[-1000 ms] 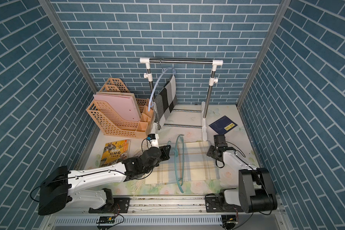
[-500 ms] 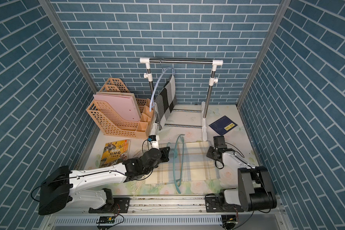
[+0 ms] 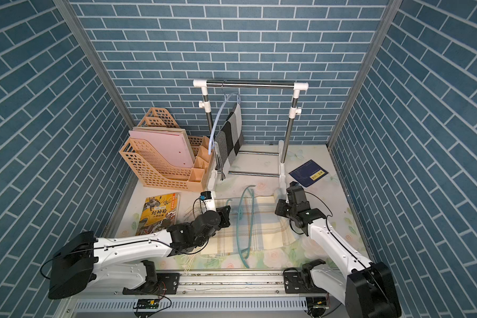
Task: Hang the scarf on the hanger
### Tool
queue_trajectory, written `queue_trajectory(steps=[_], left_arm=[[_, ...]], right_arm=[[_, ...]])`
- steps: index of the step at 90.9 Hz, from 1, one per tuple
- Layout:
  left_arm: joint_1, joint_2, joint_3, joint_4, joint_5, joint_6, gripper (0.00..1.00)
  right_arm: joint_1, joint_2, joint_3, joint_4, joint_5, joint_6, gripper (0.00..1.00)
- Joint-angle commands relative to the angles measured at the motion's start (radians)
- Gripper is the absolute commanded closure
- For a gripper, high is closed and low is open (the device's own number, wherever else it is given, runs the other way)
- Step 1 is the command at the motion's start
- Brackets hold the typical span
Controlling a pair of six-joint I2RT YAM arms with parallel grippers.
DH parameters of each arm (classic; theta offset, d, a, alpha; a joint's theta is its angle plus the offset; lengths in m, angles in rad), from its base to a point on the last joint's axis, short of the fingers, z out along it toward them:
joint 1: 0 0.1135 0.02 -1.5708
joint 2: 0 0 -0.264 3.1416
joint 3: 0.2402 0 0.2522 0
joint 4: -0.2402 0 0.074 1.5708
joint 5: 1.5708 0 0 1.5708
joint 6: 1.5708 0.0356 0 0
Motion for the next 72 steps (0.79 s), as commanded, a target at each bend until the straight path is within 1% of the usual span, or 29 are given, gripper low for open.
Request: queue_trajectory(steps=[1,13,23,28,48,52,59,72], left_arm=[[-0.014,-0.013,-0.017,-0.024,-0.052,-0.032,1.0],[-0.02,-0.03,-0.039,-0.002,-0.066,-0.085,1.0],[-0.027,-0.043,-0.063,0.038,-0.073,-0.129,1.0],[-0.034,-0.041,-0.068,0.051,-0.081,-0.143,1.0],[-0.061,-0.017,-0.07,0.069,-0.106,-0.182,1.0],[-0.065,-0.016,-0.073,0.068,-0.115,-0.183,1.0],[-0.073,-0.025,-0.079,0.056,-0.132,-0.226,1.0],[-0.083,-0.05,-0.092,0.025,-0.163,-0.243,1.0]], right_arm=[[0.049,-0.04,-0.006,0.037,-0.095,0.103,1.0],[0.115,-0.065,-0.072,0.196,-0.171,0.237,1.0],[0.17,-0.062,-0.152,0.431,-0.194,0.384,1.0],[0.209,-0.043,-0.171,0.528,-0.173,0.447,1.0],[0.345,0.096,-0.208,0.868,-0.021,0.608,1.0],[0.372,0.127,-0.197,0.885,0.006,0.621,1.0],[0.406,0.172,-0.184,0.882,0.072,0.643,1.0],[0.426,0.211,-0.206,0.886,0.149,0.669,1.0]])
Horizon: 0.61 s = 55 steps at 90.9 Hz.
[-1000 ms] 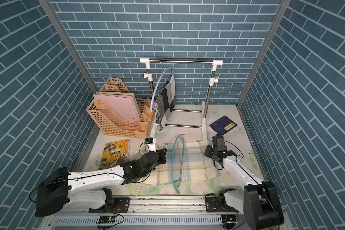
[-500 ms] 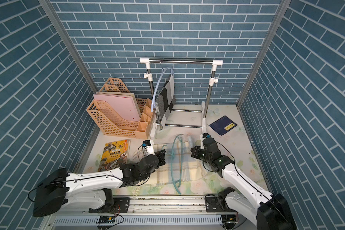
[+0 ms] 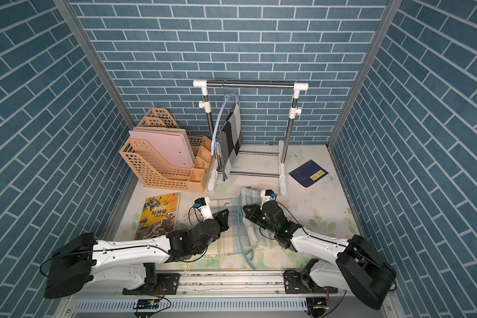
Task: Hang the scarf on the hanger
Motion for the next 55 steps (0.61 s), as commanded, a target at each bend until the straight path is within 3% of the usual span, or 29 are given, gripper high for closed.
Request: queue_trajectory(steps=[1,34,55], left_arm=[[-0.011,-0.027,-0.026,-0.028,-0.049,-0.034,1.0],[-0.01,-0.13,-0.192,-0.022,-0.074,-0.116,1.0],[-0.008,-0.136,-0.194,-0.019,-0.076,-0.108,1.0]], right_arm=[[0.015,0.026,-0.009,0.089,0.112,0.064,1.0],[0.05,0.247,0.053,0.152,0.059,0.055,1.0],[0.105,0.307,0.103,0.146,0.093,0.091,1.0]])
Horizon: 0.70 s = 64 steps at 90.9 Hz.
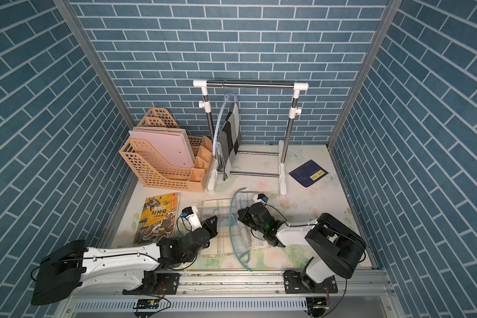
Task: Hang the scarf on the hanger
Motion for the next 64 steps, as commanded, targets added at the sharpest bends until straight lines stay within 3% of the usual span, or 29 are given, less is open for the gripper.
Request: queue_trajectory(steps=[1,16,22,33,48,64], left_arm=[[-0.002,-0.006,-0.006,-0.022,-0.024,0.013,1.0],[-0.003,-0.016,-0.009,-0.021,-0.026,0.016,1.0],[-0.002,-0.019,-0.008,-0.022,-0.027,0.021,1.0],[-0.003,-0.026,-0.008,-0.03,-0.03,0.026,1.0],[-0.002,-0.03,-0.01,-0.031,-0.033,0.029,1.0],[-0.003,-0.032,0.0,-0.034,-0.035,0.047,1.0]], right_arm=[[0.023,0.023,0.033,0.035,0.028,0.051,1.0],[0.042,0.066,0.055,-0.023,0.072,0.096,1.0],[0.048,0.073,0.075,-0.059,0.068,0.08,0.74],[0.059,0.018,0.097,-0.136,0.089,0.018,0.51],[0.059,-0.1,0.135,-0.267,0.087,-0.079,0.36],[0.056,-0.271,0.169,-0.488,0.101,-0.225,0.33]])
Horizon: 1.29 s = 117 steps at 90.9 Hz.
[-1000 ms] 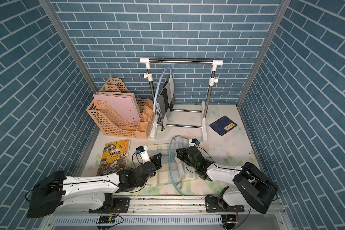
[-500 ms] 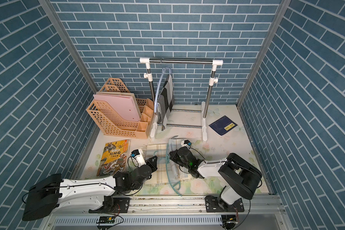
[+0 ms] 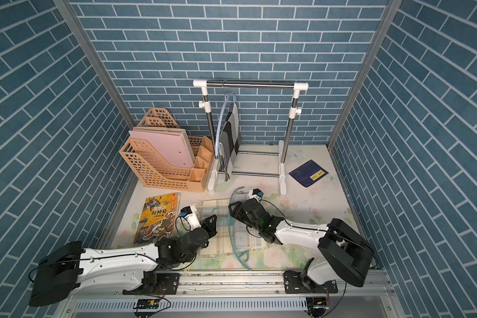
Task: Hang the scarf on the hanger
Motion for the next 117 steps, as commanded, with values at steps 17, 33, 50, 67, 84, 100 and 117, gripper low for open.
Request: queue_trajectory(steps=[17,33,50,67,84,100,117], left_arm=[[-0.003,0.003,0.057,-0.024,0.004,0.109,1.0],[-0.003,0.068,0.185,-0.074,0.038,0.193,1.0],[-0.003,0.137,0.262,-0.098,0.07,0.224,1.0],[-0.003,0.172,0.315,-0.097,0.096,0.257,1.0],[-0.003,0.22,0.385,-0.163,0.11,0.284,1.0],[-0.003,0.263,0.451,-0.283,0.072,0.279,1.0],[-0.003,0.303,0.499,-0.336,0.056,0.284,1.0]], right_arm=[[-0.054,-0.199,0.028,-0.41,0.05,-0.347,0.38],[-0.076,-0.091,-0.011,-0.323,-0.042,-0.412,0.54],[-0.076,0.085,-0.015,-0.124,-0.131,-0.367,0.69],[-0.077,0.188,-0.025,-0.004,-0.258,-0.294,0.75],[-0.077,0.138,-0.037,-0.016,-0.249,-0.285,0.68],[-0.079,-0.088,-0.057,-0.248,-0.043,-0.316,0.52],[-0.075,-0.247,-0.011,-0.476,0.069,-0.385,0.48]])
